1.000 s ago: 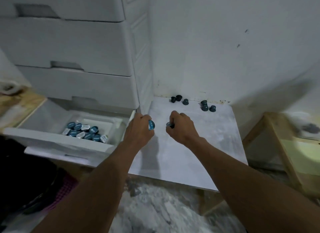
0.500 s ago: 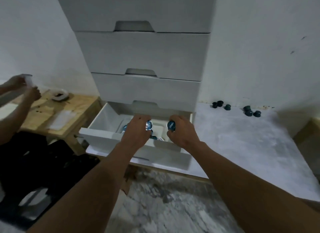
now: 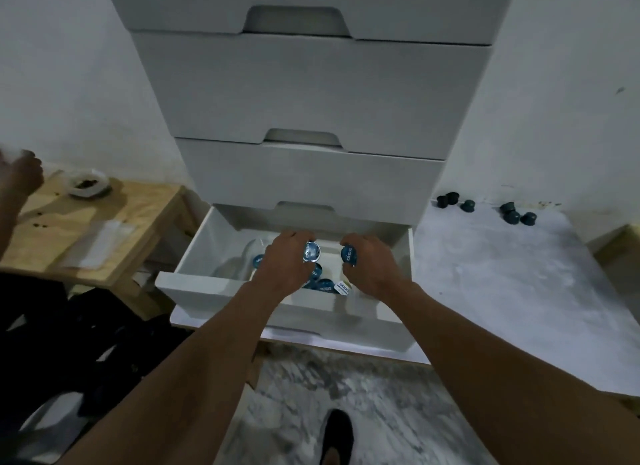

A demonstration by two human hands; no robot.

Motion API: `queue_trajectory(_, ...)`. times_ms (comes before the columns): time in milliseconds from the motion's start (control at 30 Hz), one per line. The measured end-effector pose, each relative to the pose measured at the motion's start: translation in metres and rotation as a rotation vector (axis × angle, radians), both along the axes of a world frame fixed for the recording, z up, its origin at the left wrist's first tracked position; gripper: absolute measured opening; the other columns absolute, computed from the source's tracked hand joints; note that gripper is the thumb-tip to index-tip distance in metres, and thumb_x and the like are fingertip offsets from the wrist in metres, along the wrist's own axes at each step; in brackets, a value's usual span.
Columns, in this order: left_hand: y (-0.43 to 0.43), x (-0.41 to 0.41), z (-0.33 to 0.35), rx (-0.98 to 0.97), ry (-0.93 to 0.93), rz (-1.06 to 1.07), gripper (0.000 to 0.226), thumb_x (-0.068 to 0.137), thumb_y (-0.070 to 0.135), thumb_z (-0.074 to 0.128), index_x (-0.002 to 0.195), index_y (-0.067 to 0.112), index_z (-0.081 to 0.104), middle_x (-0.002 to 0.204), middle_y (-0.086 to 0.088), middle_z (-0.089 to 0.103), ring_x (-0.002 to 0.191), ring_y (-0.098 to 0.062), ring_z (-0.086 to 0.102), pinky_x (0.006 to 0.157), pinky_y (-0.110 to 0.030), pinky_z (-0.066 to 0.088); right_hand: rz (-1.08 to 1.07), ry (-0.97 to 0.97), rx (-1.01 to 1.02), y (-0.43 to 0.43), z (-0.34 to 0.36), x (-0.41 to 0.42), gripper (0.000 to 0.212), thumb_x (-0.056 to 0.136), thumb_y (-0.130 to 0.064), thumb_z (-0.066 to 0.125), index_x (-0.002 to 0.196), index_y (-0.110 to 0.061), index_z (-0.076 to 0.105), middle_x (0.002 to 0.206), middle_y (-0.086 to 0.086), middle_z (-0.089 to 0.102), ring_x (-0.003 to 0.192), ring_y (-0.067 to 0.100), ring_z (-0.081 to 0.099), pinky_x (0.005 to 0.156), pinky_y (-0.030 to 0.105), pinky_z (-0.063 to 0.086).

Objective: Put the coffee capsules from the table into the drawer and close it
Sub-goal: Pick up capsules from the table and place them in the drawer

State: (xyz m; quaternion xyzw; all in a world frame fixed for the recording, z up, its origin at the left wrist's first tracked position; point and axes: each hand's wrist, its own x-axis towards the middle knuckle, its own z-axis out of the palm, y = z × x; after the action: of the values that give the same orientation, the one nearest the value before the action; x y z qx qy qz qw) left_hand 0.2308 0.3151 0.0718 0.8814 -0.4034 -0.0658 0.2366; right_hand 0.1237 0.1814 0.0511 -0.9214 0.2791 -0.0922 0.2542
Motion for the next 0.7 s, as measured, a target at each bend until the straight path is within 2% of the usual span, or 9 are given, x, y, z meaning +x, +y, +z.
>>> queue_trajectory(100,-0.014,0.018,-0.011,0.051,0.055,-0.05,0.048,0.077,0.009,0.074,0.121,0.017,0.056,0.122,-0.007,0.058,0.109,-0.023,0.055,0.092,-0.029,0.042,0.015,0.052,0.013,-0.013,-0.011,0.018,0.041,0.079,-0.008,0.064,0.12,-0.011,0.055,0.119,0.012,0.055,0.101,0.028,0.056,0.081,0.027,0.039)
queue_trajectory(233,-0.033,0.04,-0.032,0.15,0.066,-0.111,0.045,0.077,0.013,0.074,0.119,0.02,0.058,0.115,-0.005,0.056,0.106,-0.021,0.054,0.087,-0.027,0.041,0.051,0.128,0.047,-0.027,-0.03,0.033,0.045,0.08,-0.01,0.067,0.123,-0.014,0.055,0.125,0.013,0.049,0.107,0.029,0.055,0.091,0.031,0.043)
queue_trajectory(333,-0.046,0.051,-0.046,0.172,0.103,-0.146,0.045,0.076,0.014,0.075,0.117,0.021,0.059,0.113,-0.006,0.058,0.105,-0.023,0.055,0.089,-0.031,0.044,0.092,0.202,0.053,-0.036,-0.038,0.039,0.049,0.081,-0.015,0.068,0.128,-0.013,0.054,0.124,0.013,0.05,0.11,0.03,0.055,0.094,0.035,0.045)
queue_trajectory(567,-0.065,0.067,-0.07,0.263,0.151,-0.235,0.05,0.076,0.018,0.075,0.122,0.02,0.056,0.122,-0.002,0.058,0.112,-0.021,0.053,0.093,-0.031,0.043,0.125,0.254,0.047,-0.047,-0.051,0.046,0.021,0.076,-0.014,0.07,0.095,-0.007,0.064,0.102,0.013,0.057,0.094,0.028,0.056,0.078,0.027,0.042)
queue_trajectory(700,-0.072,0.075,-0.08,0.296,0.193,-0.279,0.053,0.078,0.019,0.074,0.126,0.021,0.054,0.128,-0.002,0.055,0.118,-0.02,0.05,0.097,-0.031,0.042,0.128,0.261,0.028,-0.046,-0.057,0.048,0.017,0.077,-0.014,0.065,0.09,-0.004,0.067,0.097,0.02,0.062,0.093,0.034,0.057,0.085,0.037,0.048)
